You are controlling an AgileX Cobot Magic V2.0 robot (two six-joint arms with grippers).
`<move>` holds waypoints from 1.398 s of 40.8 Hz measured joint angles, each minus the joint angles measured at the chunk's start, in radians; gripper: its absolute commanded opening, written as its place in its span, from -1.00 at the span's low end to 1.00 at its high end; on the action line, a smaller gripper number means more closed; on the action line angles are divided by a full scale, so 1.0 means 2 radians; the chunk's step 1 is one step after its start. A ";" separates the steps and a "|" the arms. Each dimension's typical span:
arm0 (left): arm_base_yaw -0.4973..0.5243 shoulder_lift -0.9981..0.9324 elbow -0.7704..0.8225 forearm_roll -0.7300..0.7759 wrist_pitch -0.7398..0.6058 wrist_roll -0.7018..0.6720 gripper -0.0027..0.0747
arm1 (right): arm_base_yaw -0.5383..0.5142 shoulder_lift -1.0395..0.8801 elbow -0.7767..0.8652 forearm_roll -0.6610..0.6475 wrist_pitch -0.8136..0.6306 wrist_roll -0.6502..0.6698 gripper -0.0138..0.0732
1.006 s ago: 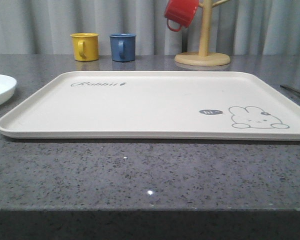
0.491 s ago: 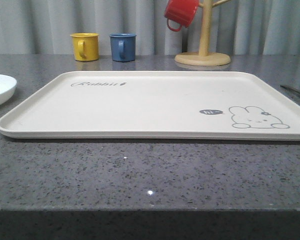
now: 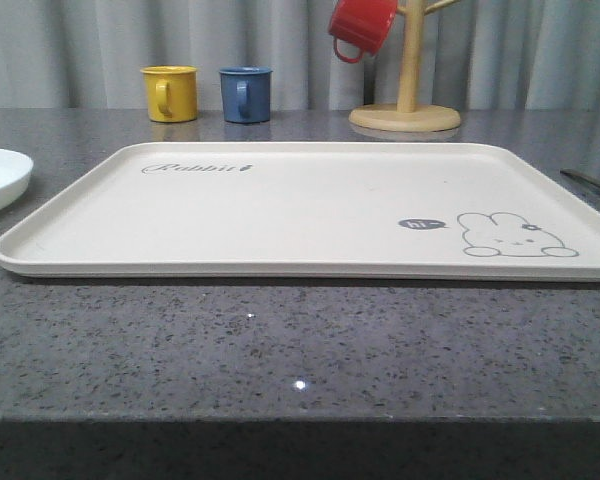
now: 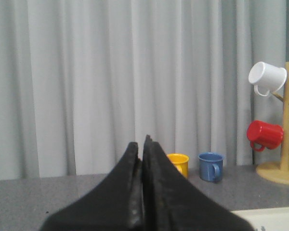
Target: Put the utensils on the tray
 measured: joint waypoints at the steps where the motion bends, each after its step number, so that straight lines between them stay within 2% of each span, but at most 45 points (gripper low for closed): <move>1: 0.000 0.015 -0.020 0.000 0.024 0.000 -0.98 | 0.000 0.014 -0.017 -0.003 0.018 0.000 -0.95; 6: 0.000 0.069 -0.077 0.000 0.108 0.000 -0.98 | 0.000 0.062 -0.061 -0.018 0.072 0.000 -0.95; 13: 0.000 0.126 -0.086 0.000 0.164 0.000 -0.98 | 0.000 0.111 -0.067 -0.029 0.118 0.000 -0.95; 26: 0.000 0.165 -0.052 0.000 0.184 0.000 -0.98 | 0.000 0.150 -0.067 -0.031 0.162 0.000 -0.93; 28: 0.000 0.167 -0.047 0.000 0.184 0.000 -0.98 | 0.000 0.151 -0.067 -0.031 0.169 0.000 -0.87; 30: 0.000 0.167 -0.045 0.000 0.184 0.000 -0.97 | 0.000 0.151 -0.067 -0.031 0.174 0.000 -0.72; 33: 0.000 0.167 -0.041 0.000 0.184 0.000 -0.77 | 0.000 0.151 -0.067 -0.031 0.184 0.000 -0.26; 35: 0.000 0.168 -0.041 0.000 0.184 0.000 -0.48 | 0.000 0.151 -0.067 -0.031 0.189 0.000 0.07; 36: 0.000 0.168 -0.041 0.000 0.183 0.000 -0.29 | 0.000 0.151 -0.067 -0.031 0.190 0.000 0.18; 38: 0.000 0.168 -0.041 0.000 0.182 0.000 -0.06 | 0.000 0.151 -0.067 -0.031 0.192 0.000 0.31; 41: 0.000 0.169 -0.041 0.001 0.181 0.000 0.24 | 0.000 0.151 -0.067 -0.031 0.192 0.000 0.37; 43: 0.000 0.171 -0.042 0.003 0.182 0.000 0.31 | 0.000 0.151 -0.067 -0.031 0.192 0.000 0.37; 50: 0.000 0.205 -0.078 0.021 0.240 0.000 0.31 | 0.000 0.151 -0.067 -0.031 0.193 0.000 0.37; 57: 0.000 0.303 -0.146 0.049 0.321 0.000 0.31 | 0.000 0.151 -0.067 -0.031 0.194 0.000 0.37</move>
